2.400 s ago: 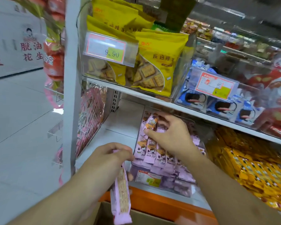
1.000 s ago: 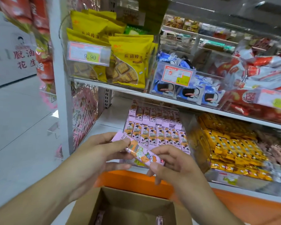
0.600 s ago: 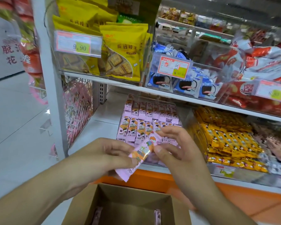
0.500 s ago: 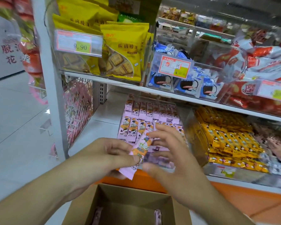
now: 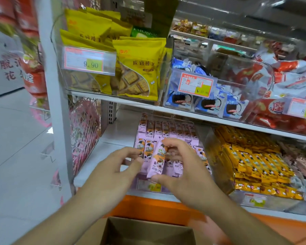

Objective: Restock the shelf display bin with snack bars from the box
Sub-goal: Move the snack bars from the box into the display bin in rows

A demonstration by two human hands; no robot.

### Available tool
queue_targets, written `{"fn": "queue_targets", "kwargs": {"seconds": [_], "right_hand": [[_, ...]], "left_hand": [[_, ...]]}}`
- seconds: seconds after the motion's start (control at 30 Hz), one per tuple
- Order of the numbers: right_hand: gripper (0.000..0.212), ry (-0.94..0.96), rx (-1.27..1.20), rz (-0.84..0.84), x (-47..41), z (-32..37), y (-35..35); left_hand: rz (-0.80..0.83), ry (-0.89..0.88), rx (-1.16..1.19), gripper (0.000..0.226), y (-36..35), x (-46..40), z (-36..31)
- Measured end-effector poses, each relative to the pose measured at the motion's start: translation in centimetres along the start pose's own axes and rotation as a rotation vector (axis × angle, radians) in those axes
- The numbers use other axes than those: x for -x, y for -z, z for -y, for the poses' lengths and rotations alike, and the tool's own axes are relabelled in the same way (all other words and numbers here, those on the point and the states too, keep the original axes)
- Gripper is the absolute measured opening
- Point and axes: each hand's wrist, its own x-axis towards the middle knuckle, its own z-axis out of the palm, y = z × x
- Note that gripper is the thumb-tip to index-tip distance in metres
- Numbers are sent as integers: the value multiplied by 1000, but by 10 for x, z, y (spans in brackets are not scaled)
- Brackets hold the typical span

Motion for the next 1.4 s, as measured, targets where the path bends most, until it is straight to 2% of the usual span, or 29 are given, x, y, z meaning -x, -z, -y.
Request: {"fn": "queue_targets", "kwargs": {"seconds": [0.07, 0.13, 0.2, 0.3, 0.33, 0.4, 0.47, 0.57, 0.67, 0.83, 0.93, 1.0, 1.07, 1.13, 1.23, 1.33, 1.4], "right_hand": [[76, -15, 25, 0, -32, -7, -1], [68, -75, -11, 25, -65, -11, 0], [60, -116, 20, 47, -96, -15, 0], [47, -170, 177, 90, -139, -29, -3], [47, -205, 177, 122, -149, -31, -4], [67, -229, 199, 169, -166, -35, -5], [77, -201, 258, 203, -177, -38, -6], [63, -115, 253, 205, -183, -43, -10], [63, -82, 252, 182, -177, -47, -10], [71, -17, 242, 143, -139, -48, 3], [57, 66, 194, 54, -87, -41, 19], [41, 157, 130, 16, -42, -31, 27], [29, 199, 15, 15, 3, -25, 27], [26, 180, -28, 102, 39, -30, 15], [26, 59, 55, 335, 72, -52, -18], [34, -58, 192, 539, 87, -89, -61], [40, -161, 235, 626, 95, -121, -89]], "left_hand": [[21, -146, -304, 41, 1, -8, 14], [109, -172, -454, 53, -2, -14, 27], [164, -175, -537, 63, -4, -17, 35], [145, -203, -571, 71, -5, -21, 42], [136, -210, -570, 75, -5, -22, 44], [136, -221, -577, 81, -5, -24, 48], [138, -219, -580, 80, -6, -25, 53], [132, -225, -585, 75, -6, -26, 54], [114, -236, -576, 58, -6, -26, 55], [105, -247, -538, 60, -6, -20, 50], [41, -272, -536, 59, -6, -14, 44], [12, -221, -504, 51, -4, -6, 37], [51, -150, -516, 47, -4, 1, 37], [141, -64, -521, 47, -9, 9, 53], [271, 19, -579, 35, -25, 30, 100], [373, 79, -683, 45, -35, 47, 151], [377, 120, -707, 46, -41, 51, 183]]}}
